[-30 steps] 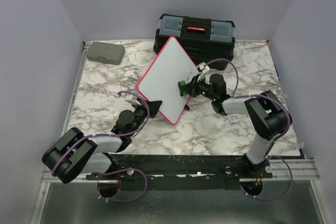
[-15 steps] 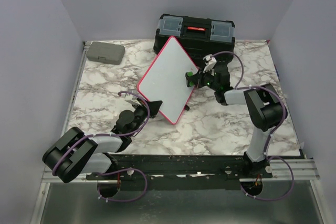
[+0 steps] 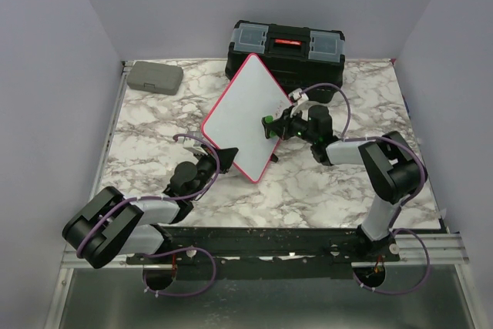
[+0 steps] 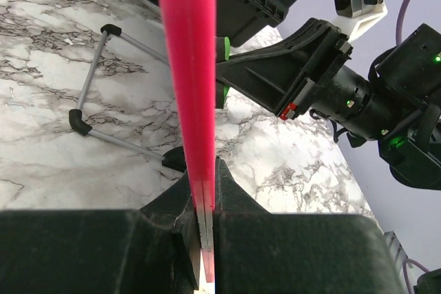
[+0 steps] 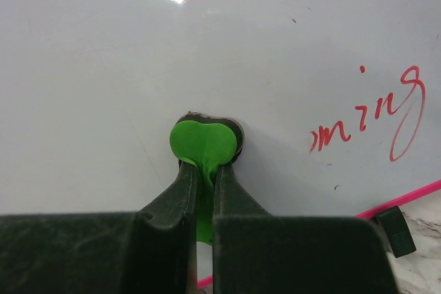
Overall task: Erase the whiteboard
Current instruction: Erase the whiteboard at the whiteboard stand.
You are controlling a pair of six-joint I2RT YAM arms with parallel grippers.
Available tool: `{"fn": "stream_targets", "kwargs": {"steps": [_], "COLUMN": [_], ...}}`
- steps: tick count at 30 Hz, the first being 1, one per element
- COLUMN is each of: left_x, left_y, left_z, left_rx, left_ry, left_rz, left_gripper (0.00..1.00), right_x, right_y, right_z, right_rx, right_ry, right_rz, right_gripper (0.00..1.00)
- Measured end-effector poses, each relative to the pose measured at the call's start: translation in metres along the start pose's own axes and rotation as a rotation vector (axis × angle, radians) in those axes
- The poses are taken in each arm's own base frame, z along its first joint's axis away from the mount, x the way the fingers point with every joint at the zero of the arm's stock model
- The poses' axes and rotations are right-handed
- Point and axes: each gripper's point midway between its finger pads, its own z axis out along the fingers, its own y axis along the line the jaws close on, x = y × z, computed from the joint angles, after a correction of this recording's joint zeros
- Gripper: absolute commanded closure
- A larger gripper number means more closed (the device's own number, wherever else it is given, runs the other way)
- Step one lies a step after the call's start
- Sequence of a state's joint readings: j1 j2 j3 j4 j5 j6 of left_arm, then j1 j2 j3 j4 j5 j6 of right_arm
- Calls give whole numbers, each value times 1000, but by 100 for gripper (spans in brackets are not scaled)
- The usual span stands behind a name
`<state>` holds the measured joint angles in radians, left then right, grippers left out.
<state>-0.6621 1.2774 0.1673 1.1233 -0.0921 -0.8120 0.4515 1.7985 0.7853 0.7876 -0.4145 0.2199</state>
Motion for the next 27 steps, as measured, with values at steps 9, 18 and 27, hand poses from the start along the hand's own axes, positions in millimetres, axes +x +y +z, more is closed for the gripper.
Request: {"fn": "stream_targets", "kwargs": {"steps": [9, 18, 27], "left_x": [0, 0, 0], "left_y": [0, -1, -1], "left_z": [0, 0, 1], "left_rx": [-2, 1, 5], "left_ry": [3, 4, 0], "left_rz": [0, 0, 0], "left_gripper": [100, 100, 100], "right_x": [-32, -29, 0], "right_y": [-49, -76, -56], "right_z": [17, 20, 5], "right_rx": [66, 109, 76], "right_ry": [-42, -31, 25], "right_rz": [54, 52, 64], "right_gripper": [99, 99, 99]}}
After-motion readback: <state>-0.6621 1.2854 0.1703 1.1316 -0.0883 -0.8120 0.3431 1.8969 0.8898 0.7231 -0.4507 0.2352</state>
